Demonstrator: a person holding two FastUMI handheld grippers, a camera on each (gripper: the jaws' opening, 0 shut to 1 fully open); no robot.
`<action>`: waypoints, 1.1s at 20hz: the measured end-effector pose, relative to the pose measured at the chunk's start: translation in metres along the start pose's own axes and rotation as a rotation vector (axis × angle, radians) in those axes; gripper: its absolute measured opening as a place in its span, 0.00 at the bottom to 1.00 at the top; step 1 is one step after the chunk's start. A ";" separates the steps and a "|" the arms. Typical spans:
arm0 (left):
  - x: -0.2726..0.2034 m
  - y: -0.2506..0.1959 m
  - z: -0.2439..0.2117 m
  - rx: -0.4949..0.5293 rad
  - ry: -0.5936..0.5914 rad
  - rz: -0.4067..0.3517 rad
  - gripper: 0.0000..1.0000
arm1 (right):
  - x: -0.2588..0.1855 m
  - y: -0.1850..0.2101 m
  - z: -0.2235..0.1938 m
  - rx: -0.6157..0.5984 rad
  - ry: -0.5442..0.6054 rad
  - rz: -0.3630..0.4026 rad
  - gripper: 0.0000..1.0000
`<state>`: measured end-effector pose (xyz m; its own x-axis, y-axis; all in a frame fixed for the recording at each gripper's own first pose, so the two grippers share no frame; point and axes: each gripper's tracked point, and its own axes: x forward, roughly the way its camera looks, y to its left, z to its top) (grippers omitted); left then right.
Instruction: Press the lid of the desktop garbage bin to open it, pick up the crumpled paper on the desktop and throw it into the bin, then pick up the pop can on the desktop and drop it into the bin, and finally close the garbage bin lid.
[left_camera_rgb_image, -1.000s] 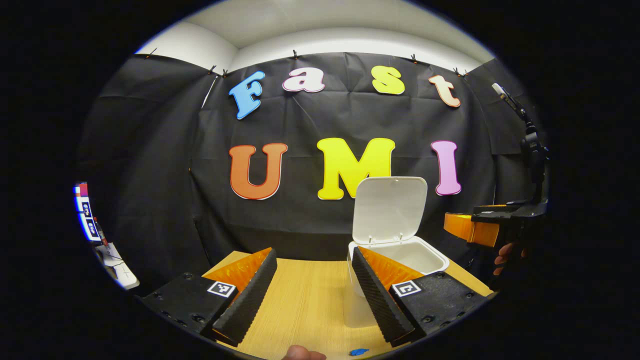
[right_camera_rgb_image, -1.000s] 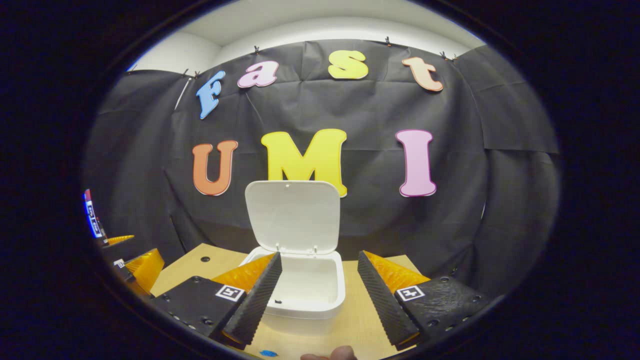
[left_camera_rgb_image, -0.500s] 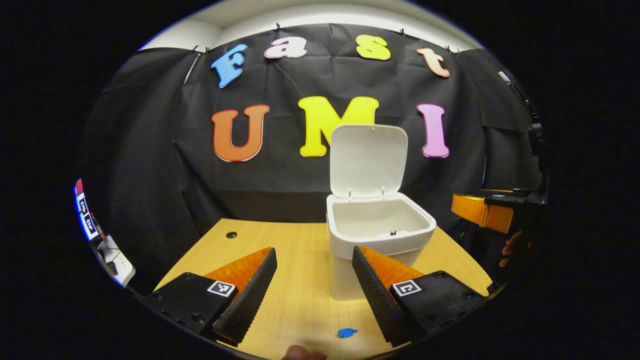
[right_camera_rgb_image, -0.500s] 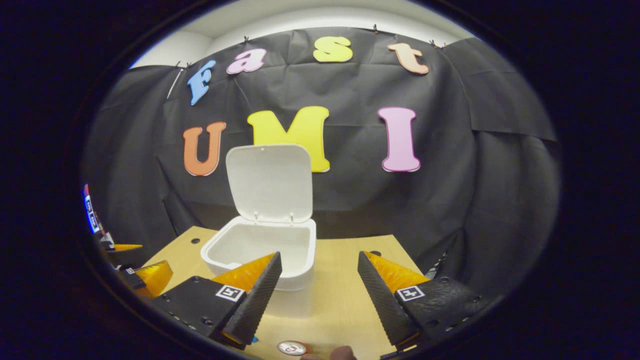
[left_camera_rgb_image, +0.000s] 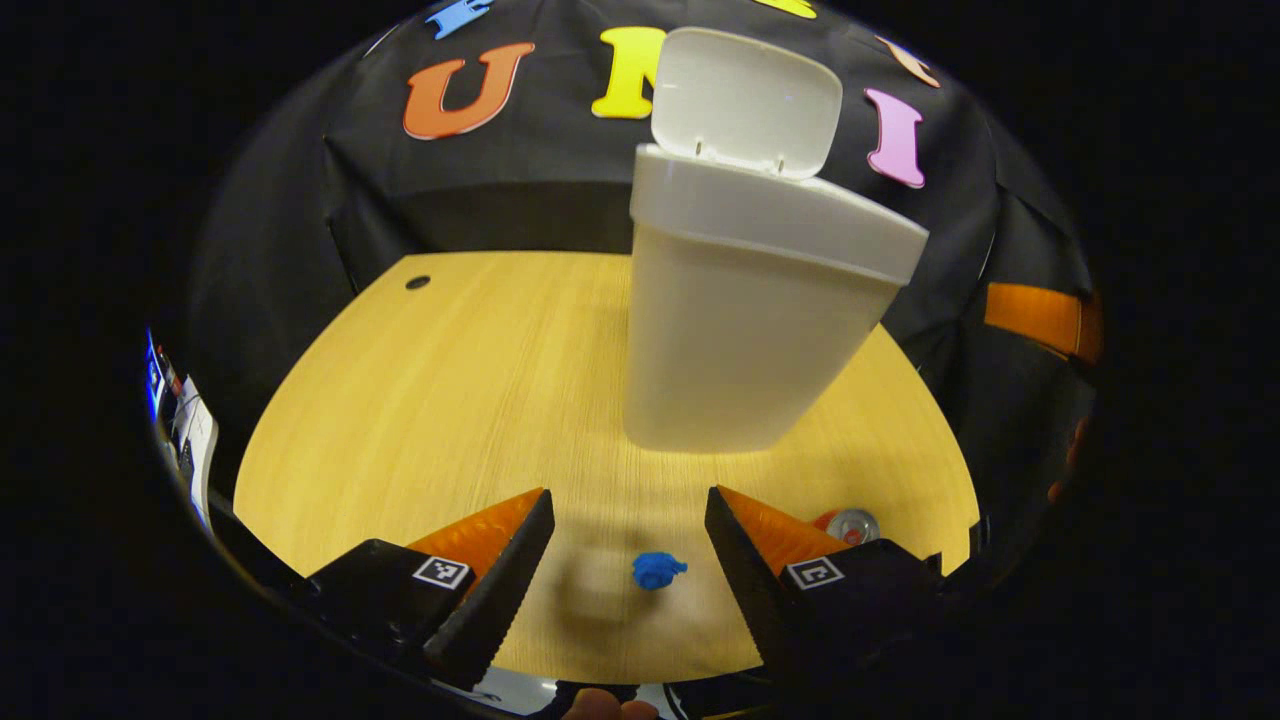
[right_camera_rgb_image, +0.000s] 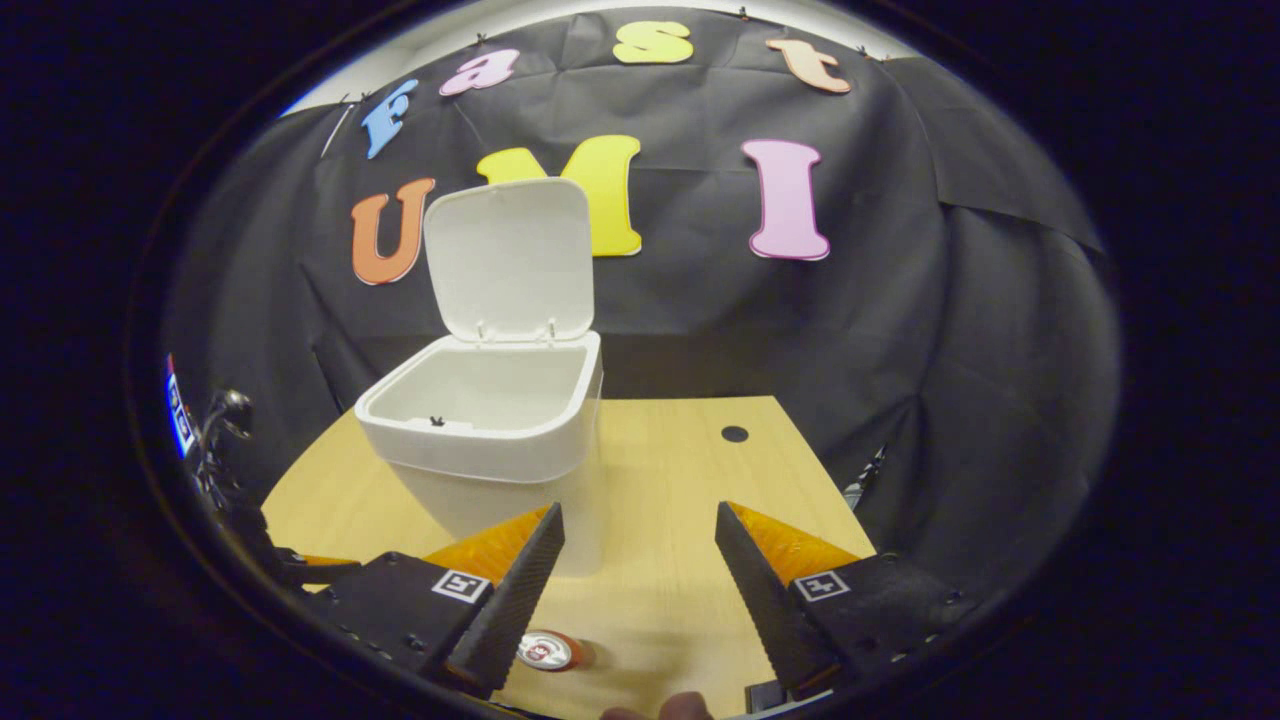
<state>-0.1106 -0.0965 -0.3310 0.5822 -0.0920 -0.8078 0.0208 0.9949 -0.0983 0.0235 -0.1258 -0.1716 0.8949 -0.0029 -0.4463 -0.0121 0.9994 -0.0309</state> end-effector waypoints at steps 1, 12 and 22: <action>0.006 -0.001 -0.017 0.001 0.044 -0.003 0.99 | 0.000 0.000 -0.005 -0.005 0.010 0.002 0.94; 0.038 -0.011 -0.075 0.018 0.183 -0.033 0.99 | 0.000 0.004 -0.050 -0.067 0.115 0.006 0.94; 0.050 -0.008 -0.072 -0.008 0.191 -0.031 0.92 | -0.004 0.014 -0.063 -0.067 0.152 0.024 0.94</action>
<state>-0.1402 -0.1119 -0.4130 0.4167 -0.1292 -0.8998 0.0289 0.9912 -0.1289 -0.0084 -0.1137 -0.2266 0.8164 0.0106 -0.5775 -0.0664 0.9949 -0.0757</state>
